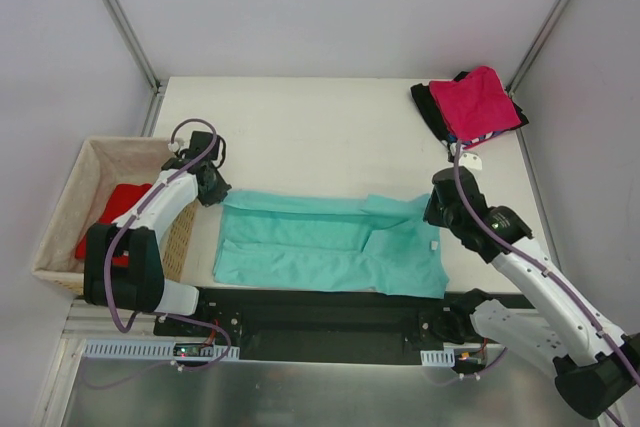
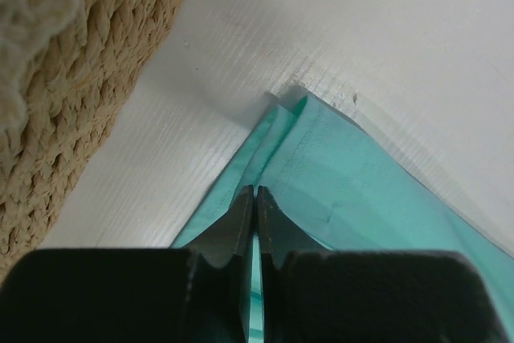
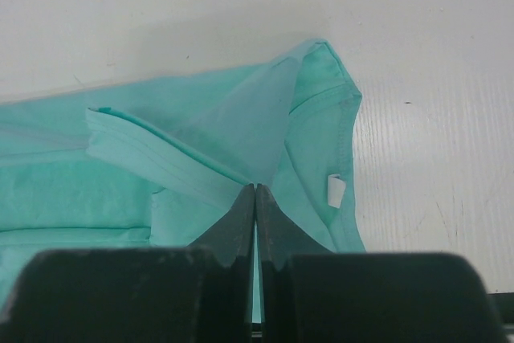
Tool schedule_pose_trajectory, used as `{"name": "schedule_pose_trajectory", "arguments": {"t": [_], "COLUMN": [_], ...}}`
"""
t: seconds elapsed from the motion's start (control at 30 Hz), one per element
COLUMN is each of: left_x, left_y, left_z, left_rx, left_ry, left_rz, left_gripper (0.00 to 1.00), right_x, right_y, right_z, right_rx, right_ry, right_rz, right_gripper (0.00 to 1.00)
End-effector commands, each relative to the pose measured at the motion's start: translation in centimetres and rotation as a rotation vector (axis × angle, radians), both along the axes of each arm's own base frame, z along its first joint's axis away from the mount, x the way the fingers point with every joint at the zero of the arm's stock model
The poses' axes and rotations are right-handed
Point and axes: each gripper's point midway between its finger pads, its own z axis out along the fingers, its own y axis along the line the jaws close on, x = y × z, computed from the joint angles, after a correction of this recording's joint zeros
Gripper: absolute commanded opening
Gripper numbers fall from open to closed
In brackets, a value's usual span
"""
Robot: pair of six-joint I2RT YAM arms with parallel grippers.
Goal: Fold and stack the t-shirts
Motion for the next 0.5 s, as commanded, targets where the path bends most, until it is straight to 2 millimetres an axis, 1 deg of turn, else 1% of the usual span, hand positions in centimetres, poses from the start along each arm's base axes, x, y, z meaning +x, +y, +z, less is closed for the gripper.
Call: {"name": "schedule_pose_trajectory", "arguments": {"t": [0.0, 0.03, 0.13, 0.3, 0.47], "left_x": [-2.0, -2.1, -2.4, -3.2, -3.8], "left_y": [0.8, 0.8, 0.7, 0.2, 0.2], "left_z": [-0.2, -0.2, -0.4, -1.1, -1.7], "left_rx": [0.031, 0.031, 0.032, 0.037, 0.056], "left_ry": [0.039, 0.043, 0.048, 0.070, 0.086], "left_rz": [0.059, 0.059, 0.055, 0.045, 0.044], "left_gripper": [0.00, 0.00, 0.00, 0.00, 0.00], "right_x": [-1.0, -1.2, -1.5, -2.1, -2.6], "right_y": [-0.7, -0.8, -0.6, -0.5, -0.4], "right_z": [-0.6, -1.0, -1.3, -2.4, -3.4], "right_rx": [-0.024, -0.030, -0.028, -0.042, -0.044], "right_ry": [0.002, 0.011, 0.013, 0.029, 0.042], "right_rz": [-0.032, -0.031, -0.029, -0.029, -0.026], "right_gripper": [0.01, 0.01, 0.01, 0.01, 0.01]}}
